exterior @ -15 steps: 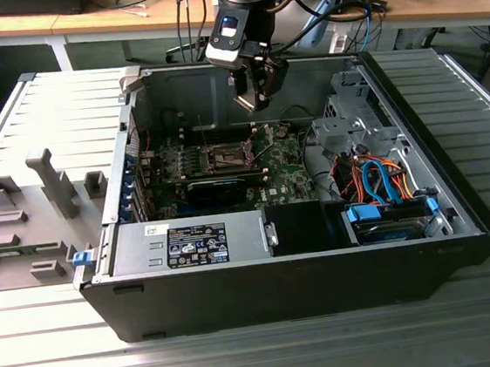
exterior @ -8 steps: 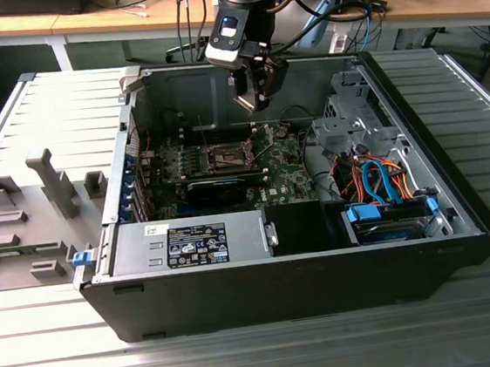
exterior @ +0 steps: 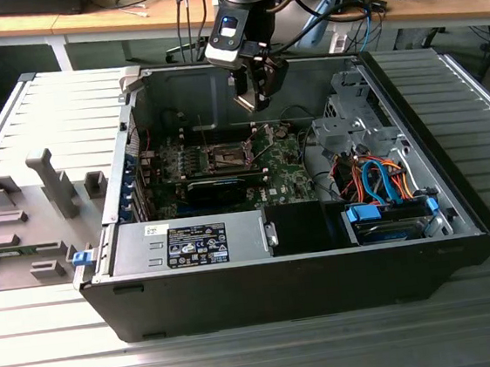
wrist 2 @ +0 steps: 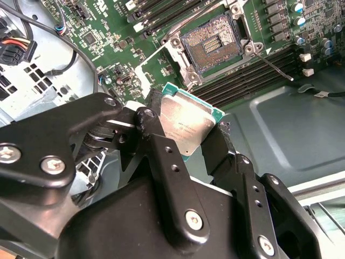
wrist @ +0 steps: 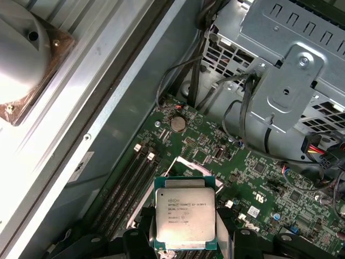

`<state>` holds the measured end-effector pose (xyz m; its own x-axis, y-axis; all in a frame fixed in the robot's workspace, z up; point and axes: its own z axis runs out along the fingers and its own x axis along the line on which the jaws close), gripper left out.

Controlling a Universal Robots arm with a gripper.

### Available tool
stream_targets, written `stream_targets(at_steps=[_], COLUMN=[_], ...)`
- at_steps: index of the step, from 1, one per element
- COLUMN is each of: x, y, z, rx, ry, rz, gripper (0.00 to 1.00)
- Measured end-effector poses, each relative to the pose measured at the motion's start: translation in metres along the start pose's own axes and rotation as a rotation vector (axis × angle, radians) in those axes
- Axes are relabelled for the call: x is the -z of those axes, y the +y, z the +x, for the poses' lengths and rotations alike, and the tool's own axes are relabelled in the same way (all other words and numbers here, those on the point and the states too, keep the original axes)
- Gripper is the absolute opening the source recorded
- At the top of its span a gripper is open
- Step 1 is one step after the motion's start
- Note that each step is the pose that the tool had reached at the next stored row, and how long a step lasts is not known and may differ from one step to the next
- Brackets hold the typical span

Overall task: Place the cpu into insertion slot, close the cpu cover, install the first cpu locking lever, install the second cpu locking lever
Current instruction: 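Place the cpu into insertion slot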

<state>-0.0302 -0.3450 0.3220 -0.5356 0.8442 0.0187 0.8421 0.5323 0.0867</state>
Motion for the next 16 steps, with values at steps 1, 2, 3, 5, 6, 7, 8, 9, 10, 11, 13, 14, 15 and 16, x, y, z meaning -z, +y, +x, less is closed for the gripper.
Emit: stream_targets(at_steps=[1, 2, 3, 5, 6, 7, 8, 9, 10, 11, 13, 14, 15, 16], x=[0.0, 0.0, -0.0001, -0.0001, -0.0001, -0.0001, -0.0001, -0.0001, -0.0002, -0.0002, -0.0002, -0.0002, -0.0002, -0.0002], y=[0.0, 0.0, 0.0, 0.0, 0.0, 0.0, 0.0, 0.0, 0.0, 0.0, 0.0, 0.0, 0.0, 0.0], z=[0.0, 0.0, 0.0, 0.0, 0.0, 0.0, 0.0, 0.0, 0.0, 0.0, 0.0, 0.0, 0.0, 0.0], rx=[-0.001, -0.002, -0.003, -0.005, -0.008, -0.01, -0.014, -0.015, -0.016, -0.018, -0.022, -0.023, -0.025, -0.026], ry=[-0.0001, -0.0001, -0.0002, -0.0005, -0.0006, -0.0008, -0.0012, -0.0013, -0.0014, -0.0016, -0.0019, -0.002, -0.0021, -0.0022], rz=[0.0, -0.0001, -0.0001, -0.0002, -0.0002, -0.0002, -0.0002, -0.0003, -0.0003, -0.0004, -0.0004, -0.0004, -0.0005, -0.0005], gripper=[0.54, 0.54, 0.54, 0.54, 0.54, 0.54, 0.54, 0.54, 0.54, 0.54, 0.54, 0.54, 0.54, 0.54])
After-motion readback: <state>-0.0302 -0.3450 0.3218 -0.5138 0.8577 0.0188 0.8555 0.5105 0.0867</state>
